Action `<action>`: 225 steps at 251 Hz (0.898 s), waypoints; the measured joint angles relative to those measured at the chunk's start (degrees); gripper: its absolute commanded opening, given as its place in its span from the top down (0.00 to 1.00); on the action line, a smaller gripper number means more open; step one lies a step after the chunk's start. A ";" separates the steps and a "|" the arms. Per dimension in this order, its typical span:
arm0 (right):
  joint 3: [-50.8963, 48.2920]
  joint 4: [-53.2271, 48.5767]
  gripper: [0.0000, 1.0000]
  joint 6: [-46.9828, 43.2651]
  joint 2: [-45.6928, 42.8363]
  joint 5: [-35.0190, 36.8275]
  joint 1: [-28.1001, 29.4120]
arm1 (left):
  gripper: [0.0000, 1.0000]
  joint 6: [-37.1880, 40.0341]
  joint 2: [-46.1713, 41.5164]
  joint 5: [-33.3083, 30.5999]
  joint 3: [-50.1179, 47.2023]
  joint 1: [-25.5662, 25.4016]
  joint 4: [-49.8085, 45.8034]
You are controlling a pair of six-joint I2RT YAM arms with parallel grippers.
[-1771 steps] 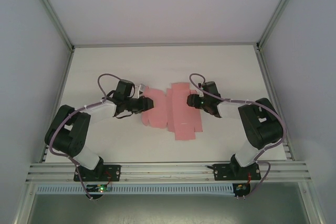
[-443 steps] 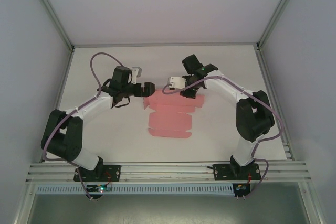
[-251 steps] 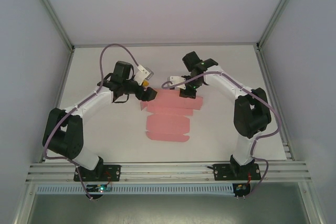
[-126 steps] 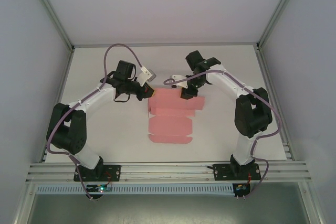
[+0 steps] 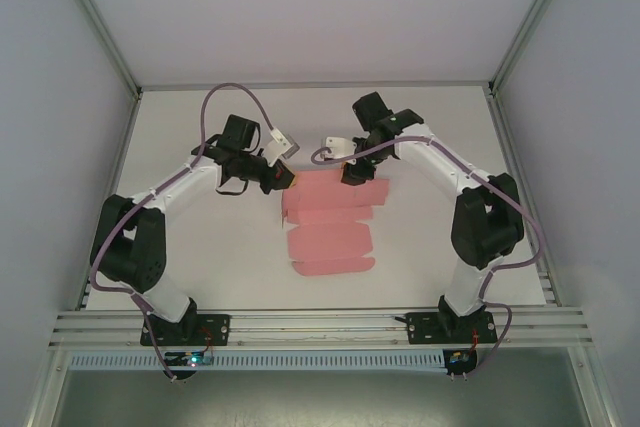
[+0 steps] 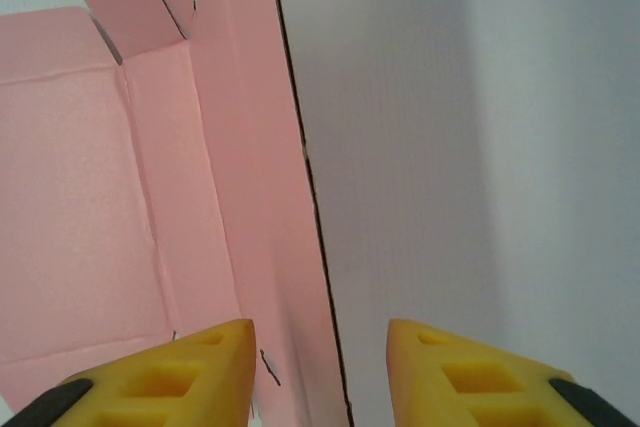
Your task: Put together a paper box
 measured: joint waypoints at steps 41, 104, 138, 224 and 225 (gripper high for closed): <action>0.24 -0.50 0.90 -0.15 0.22 0.31 0.81 | 0.97 0.26 0.22 0.33 0.48 -0.07 -1.01; -0.26 -0.28 1.00 -0.20 0.20 0.39 0.85 | 0.55 -0.09 0.22 0.22 0.46 -0.09 -0.50; -5.03 5.25 1.00 0.68 -1.14 2.51 1.20 | 0.00 -1.20 0.22 -0.68 0.37 -0.09 0.22; -18.08 18.67 1.00 4.04 -9.38 5.62 1.29 | 0.00 -12.37 -2.91 -11.34 -12.90 -0.07 9.88; -18.21 18.86 1.00 4.09 -9.44 5.64 1.29 | 0.00 -12.50 -3.02 -11.50 -13.07 -0.07 9.99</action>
